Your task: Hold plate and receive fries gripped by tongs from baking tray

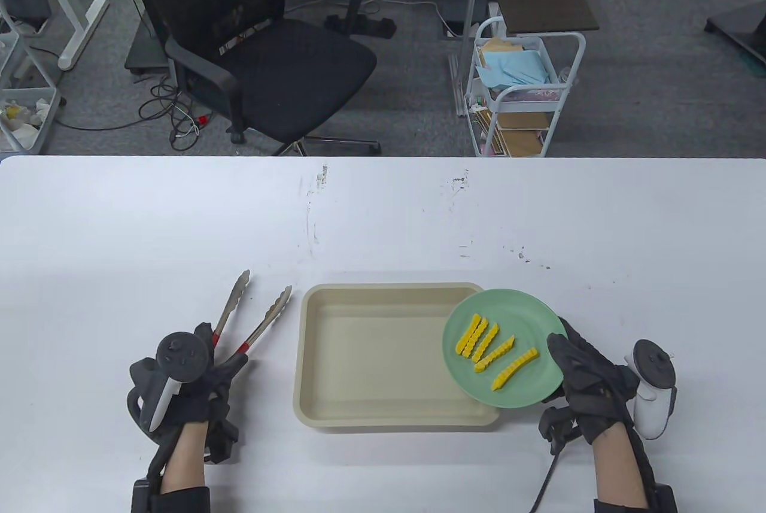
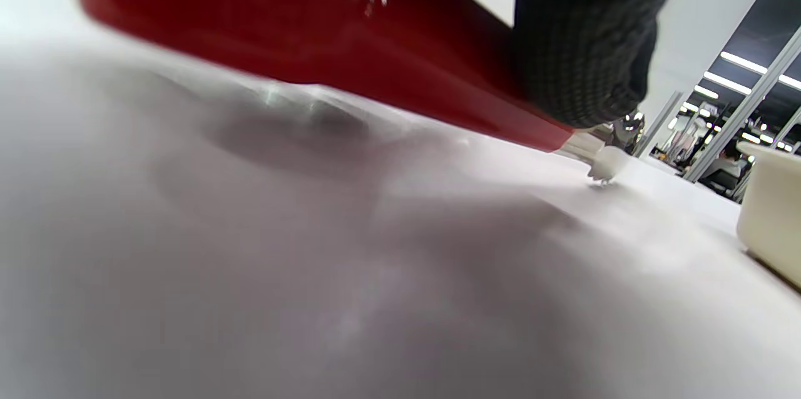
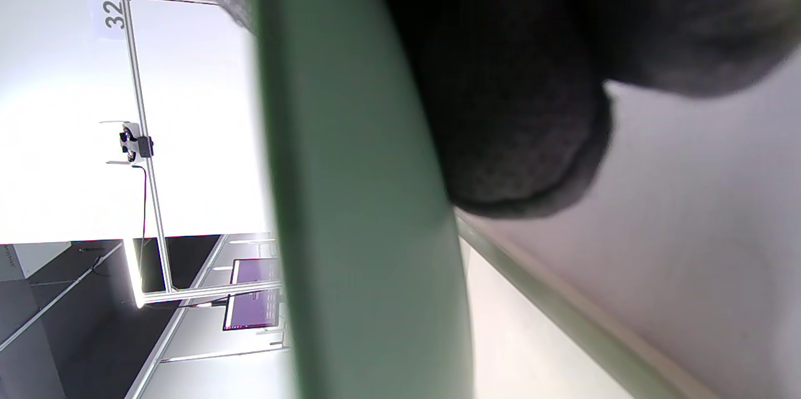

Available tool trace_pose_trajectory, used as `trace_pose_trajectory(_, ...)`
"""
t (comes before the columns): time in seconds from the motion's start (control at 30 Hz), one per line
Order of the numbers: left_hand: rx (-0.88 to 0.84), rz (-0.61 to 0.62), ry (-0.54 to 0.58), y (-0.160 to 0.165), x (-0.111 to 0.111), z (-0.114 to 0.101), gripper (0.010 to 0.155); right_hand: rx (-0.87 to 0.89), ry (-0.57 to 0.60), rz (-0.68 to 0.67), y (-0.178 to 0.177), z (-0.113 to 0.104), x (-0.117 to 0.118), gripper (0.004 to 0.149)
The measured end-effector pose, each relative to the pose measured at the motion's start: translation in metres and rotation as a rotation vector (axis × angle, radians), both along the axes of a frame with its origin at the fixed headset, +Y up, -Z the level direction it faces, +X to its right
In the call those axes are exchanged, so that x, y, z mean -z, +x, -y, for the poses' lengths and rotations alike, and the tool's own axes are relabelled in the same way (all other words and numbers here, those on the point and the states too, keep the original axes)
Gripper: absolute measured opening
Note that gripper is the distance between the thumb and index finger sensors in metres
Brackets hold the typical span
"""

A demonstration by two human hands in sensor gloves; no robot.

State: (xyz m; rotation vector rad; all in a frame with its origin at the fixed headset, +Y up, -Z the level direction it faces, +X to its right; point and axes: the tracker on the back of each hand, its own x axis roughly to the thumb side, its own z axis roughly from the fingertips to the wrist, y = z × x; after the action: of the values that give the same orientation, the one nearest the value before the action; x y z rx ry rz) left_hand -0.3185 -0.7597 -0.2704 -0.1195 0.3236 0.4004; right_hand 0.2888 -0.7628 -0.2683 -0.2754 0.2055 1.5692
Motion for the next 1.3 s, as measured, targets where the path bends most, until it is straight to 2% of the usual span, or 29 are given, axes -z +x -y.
trace_pose_trajectory(0.37, -0.022, 0.019, -0.054, 0.003, -0.001, 0.004, 0.082, 0.008, -0.012, 0.057, 0.010, 0.000, -0.001, 0.057)
trace_pose_trajectory(0.7, -0.158, 0.009, 0.104, 0.005, -0.011, -0.007, 0.087, 0.054, -0.008, 0.249, 0.051, -0.001, -0.008, 0.057)
trace_pose_trajectory(0.93, -0.205, 0.079, 0.164, 0.021, -0.016, -0.014, 0.087, 0.007, -0.098, 0.343, 0.071, 0.007, -0.014, 0.058)
trace_pose_trajectory(1.03, -0.200, 0.097, 0.166, 0.025, -0.016, -0.014, 0.088, -0.022, -0.179, 0.411, 0.076, 0.011, -0.017, 0.058)
trace_pose_trajectory(1.3, -0.297, 0.119, 0.160, 0.027, -0.018, -0.015, 0.087, -0.072, -0.269, 0.387, 0.080, 0.018, -0.015, 0.059)
